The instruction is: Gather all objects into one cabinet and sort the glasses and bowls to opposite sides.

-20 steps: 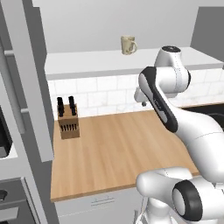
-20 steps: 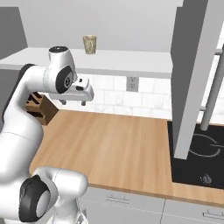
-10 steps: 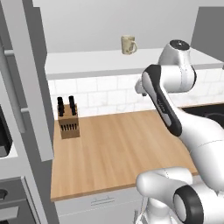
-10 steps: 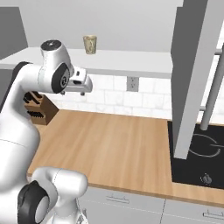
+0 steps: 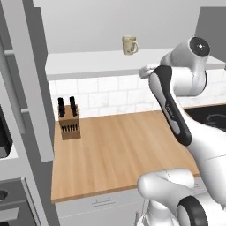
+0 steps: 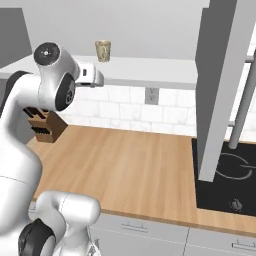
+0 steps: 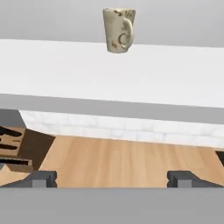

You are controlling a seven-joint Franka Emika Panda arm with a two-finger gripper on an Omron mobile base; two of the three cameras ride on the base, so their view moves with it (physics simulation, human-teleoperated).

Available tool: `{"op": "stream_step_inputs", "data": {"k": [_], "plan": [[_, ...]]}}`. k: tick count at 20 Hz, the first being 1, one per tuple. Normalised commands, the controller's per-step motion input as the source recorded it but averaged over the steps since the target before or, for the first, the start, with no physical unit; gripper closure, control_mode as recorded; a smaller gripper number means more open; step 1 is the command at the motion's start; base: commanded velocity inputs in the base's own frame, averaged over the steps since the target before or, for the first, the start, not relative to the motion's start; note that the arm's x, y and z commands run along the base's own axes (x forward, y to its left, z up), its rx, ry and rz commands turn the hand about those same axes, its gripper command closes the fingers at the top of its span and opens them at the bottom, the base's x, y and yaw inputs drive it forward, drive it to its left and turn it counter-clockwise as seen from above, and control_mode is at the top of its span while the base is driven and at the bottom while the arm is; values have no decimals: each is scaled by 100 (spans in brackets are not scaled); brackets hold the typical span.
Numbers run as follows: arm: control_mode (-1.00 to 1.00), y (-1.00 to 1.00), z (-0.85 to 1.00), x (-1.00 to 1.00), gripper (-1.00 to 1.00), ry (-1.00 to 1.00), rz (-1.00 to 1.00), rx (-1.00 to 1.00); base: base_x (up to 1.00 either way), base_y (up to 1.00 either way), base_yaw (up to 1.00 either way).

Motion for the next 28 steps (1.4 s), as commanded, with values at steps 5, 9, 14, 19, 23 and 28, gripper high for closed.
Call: {"op": "stream_step_inputs", "data": {"k": [5, 9, 14, 19, 23, 28], "plan": [[-100, 0, 61, 7, -100, -44, 5, 0, 0, 0, 0], [-100, 0, 37, 37, -100, -21, 5, 0, 0, 0, 0], [-100, 0, 37, 43, -100, -7, 1, 1, 0, 0, 0], [-100, 0, 32, 36, -100, 19, 0, 0, 0, 0, 0], [-100, 0, 5, 41, -100, 38, 0, 0, 0, 0, 0], [-100, 7, -22, 33, -100, 4, 0, 0, 0, 0, 0]]}}
